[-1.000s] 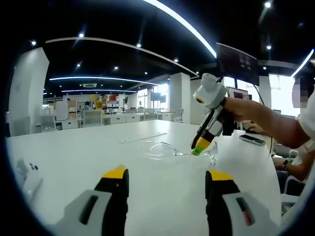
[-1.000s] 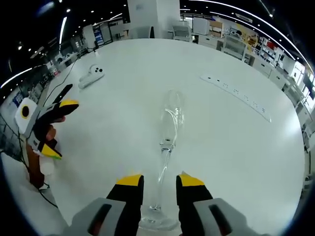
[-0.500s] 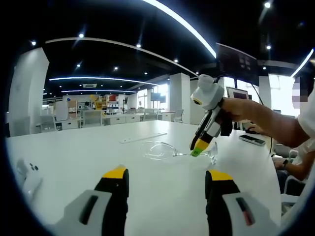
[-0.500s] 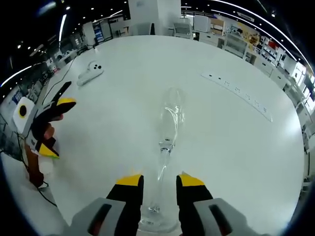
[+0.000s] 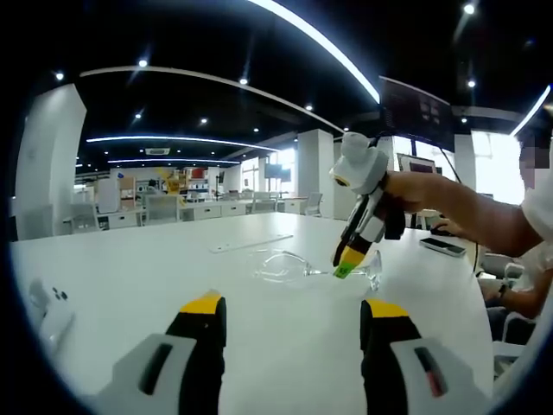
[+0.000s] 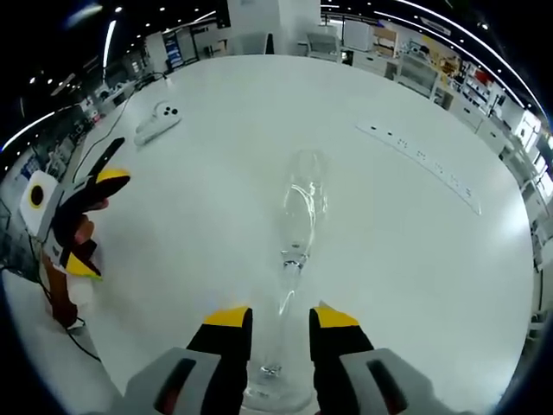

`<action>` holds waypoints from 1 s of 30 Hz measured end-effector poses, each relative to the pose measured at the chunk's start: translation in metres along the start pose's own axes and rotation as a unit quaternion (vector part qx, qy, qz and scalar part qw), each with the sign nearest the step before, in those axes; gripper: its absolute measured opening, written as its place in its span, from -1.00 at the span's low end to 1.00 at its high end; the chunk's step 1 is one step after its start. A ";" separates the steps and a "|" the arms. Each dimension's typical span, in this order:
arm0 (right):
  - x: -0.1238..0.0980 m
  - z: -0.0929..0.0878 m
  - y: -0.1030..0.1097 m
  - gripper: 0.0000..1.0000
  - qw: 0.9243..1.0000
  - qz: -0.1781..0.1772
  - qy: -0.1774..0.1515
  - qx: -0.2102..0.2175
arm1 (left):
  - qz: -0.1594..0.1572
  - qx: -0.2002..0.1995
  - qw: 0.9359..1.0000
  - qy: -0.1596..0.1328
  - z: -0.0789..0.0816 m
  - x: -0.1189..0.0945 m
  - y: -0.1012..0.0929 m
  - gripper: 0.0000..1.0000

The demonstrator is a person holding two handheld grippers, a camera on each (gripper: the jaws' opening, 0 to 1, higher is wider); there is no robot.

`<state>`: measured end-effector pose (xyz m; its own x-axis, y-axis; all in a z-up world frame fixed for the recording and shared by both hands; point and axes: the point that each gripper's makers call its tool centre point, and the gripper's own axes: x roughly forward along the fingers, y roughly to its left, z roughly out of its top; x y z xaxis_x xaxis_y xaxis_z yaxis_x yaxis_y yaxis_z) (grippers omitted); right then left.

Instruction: Stand the stemmed glass upright on the table place it in front of you

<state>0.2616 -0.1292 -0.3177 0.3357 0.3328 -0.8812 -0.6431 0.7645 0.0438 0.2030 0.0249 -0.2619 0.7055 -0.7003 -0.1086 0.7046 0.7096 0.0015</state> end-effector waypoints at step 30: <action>0.006 -0.003 -0.001 -0.41 1.000 0.000 0.030 0.002 | -0.002 -0.001 1.000 -0.003 0.002 -0.001 -0.001 0.25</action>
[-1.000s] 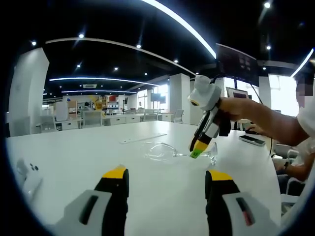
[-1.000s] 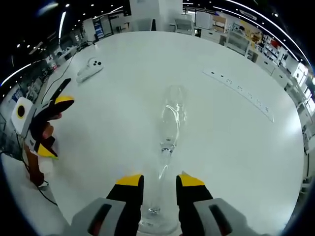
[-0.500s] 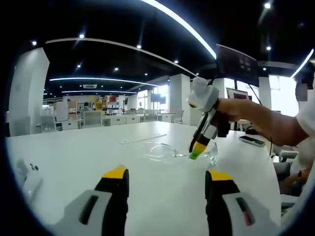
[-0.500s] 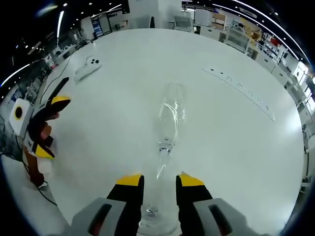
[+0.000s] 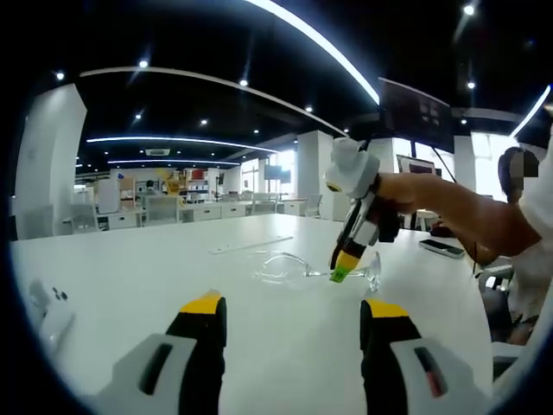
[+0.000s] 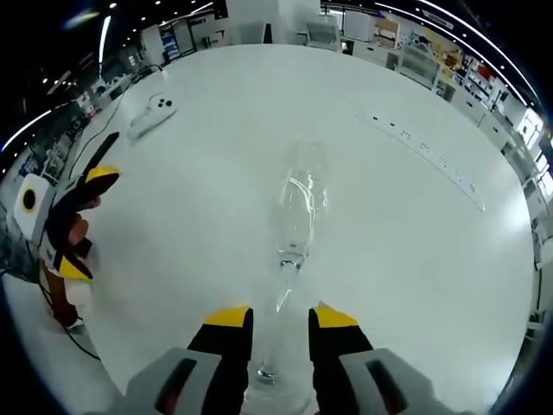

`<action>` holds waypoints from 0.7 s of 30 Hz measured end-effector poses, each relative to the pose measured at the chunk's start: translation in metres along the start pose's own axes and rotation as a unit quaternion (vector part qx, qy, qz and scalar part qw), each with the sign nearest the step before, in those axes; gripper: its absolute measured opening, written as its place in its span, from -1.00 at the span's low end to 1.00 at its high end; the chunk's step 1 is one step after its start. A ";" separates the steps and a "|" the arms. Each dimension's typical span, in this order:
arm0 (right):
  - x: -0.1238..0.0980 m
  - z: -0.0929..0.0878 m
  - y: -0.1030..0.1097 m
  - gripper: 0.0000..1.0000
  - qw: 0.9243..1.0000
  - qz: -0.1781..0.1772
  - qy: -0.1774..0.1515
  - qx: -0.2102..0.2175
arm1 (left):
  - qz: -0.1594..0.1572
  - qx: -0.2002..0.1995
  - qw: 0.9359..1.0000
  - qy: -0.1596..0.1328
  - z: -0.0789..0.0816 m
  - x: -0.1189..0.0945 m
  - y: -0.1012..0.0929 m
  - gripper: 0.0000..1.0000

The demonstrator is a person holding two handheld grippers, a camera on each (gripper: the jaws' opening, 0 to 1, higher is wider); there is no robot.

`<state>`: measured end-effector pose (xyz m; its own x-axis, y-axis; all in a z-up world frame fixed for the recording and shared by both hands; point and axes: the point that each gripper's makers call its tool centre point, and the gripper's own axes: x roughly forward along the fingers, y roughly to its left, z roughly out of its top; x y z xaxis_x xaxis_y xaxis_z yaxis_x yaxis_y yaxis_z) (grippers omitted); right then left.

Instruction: Stand the stemmed glass upright on the table place it in front of you

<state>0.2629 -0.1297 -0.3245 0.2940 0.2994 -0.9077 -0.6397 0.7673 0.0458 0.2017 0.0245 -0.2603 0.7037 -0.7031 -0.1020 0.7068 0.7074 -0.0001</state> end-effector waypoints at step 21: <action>0.005 -0.007 0.002 -0.44 1.000 -0.002 0.025 -0.002 | -0.002 0.000 1.000 -0.003 0.000 -0.001 -0.001 0.25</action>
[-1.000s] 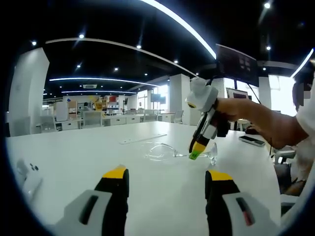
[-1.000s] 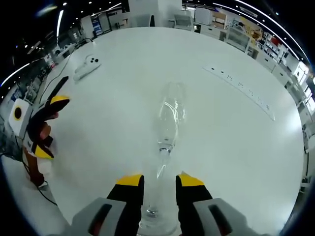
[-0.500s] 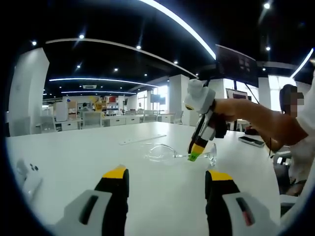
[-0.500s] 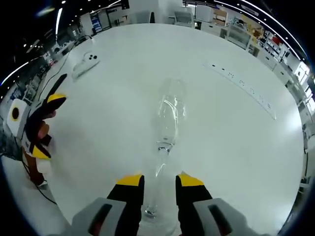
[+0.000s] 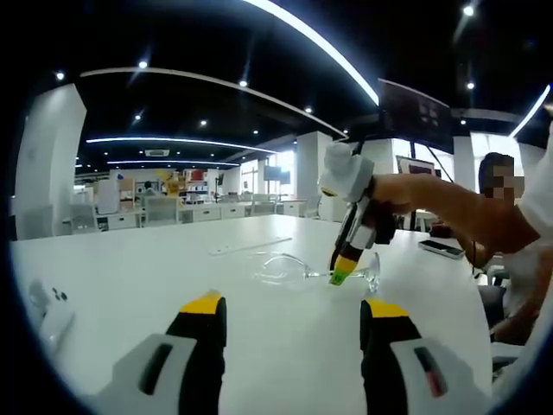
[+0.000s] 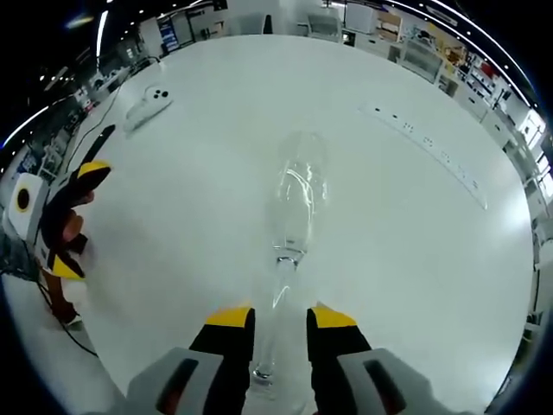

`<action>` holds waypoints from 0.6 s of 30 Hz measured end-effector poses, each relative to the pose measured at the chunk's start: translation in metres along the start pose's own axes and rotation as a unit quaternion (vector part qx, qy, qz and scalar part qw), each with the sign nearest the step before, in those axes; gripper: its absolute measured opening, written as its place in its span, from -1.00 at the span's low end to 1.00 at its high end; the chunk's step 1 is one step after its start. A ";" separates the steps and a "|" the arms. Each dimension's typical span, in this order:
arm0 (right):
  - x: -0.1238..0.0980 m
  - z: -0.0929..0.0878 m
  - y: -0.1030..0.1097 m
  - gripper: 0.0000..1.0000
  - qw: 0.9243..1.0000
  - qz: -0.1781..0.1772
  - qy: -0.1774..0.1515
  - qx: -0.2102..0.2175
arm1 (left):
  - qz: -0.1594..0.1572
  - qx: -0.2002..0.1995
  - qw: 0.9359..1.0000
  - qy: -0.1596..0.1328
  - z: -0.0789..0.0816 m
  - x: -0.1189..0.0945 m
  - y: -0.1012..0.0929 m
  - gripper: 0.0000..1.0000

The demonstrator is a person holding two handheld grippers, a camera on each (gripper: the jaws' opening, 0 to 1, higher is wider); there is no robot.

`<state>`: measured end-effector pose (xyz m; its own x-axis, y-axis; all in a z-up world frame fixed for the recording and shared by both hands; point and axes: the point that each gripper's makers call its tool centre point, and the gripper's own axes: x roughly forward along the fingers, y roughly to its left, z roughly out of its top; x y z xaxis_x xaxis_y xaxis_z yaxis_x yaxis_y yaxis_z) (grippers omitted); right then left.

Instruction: Stand the stemmed glass upright on the table place it in front of you

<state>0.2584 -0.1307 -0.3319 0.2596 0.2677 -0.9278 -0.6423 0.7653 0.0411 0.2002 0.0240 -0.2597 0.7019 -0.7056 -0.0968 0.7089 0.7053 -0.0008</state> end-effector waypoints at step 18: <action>0.004 0.001 -0.002 -0.44 1.000 -0.003 0.028 -0.002 | -0.003 -0.001 1.000 -0.005 0.001 0.000 0.000 0.25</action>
<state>0.2613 -0.1304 -0.3355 0.2226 0.2298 -0.9474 -0.6437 0.7645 0.0342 0.1997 0.0239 -0.2582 0.6985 -0.7103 -0.0875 0.7127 0.7014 -0.0042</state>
